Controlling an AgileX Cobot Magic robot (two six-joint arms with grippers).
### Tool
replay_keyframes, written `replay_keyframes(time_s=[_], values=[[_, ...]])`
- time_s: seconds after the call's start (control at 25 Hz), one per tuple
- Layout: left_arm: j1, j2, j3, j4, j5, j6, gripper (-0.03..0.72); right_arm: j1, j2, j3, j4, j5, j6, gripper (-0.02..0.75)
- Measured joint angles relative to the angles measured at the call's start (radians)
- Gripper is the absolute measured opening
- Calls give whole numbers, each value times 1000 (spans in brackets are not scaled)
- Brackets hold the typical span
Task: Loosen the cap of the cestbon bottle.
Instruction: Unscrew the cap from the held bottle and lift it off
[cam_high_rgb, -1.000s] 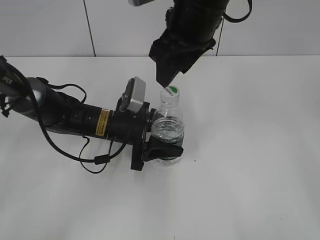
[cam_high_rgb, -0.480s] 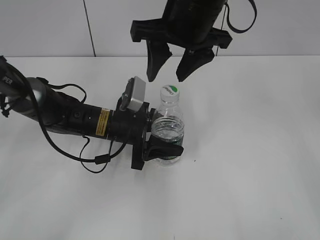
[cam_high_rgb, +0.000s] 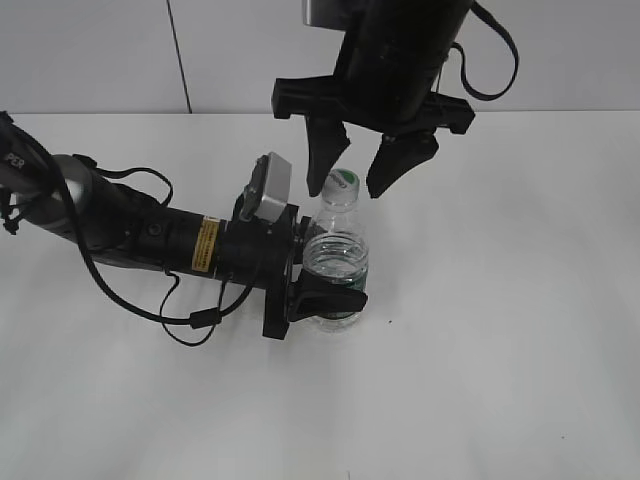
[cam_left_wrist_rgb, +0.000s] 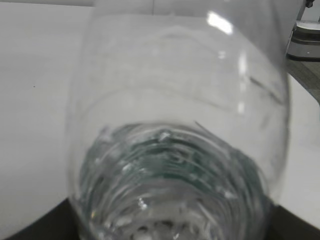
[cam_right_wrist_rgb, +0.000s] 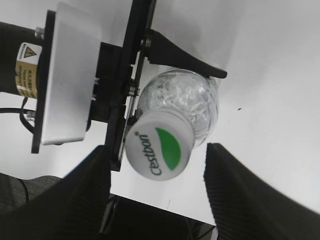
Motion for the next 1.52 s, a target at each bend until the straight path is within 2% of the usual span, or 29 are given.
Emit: replay_keyframes(time_s=[1.52], values=[[0, 0, 0, -1, 0, -4, 401, 0, 0, 3, -8, -28, -33, 439]])
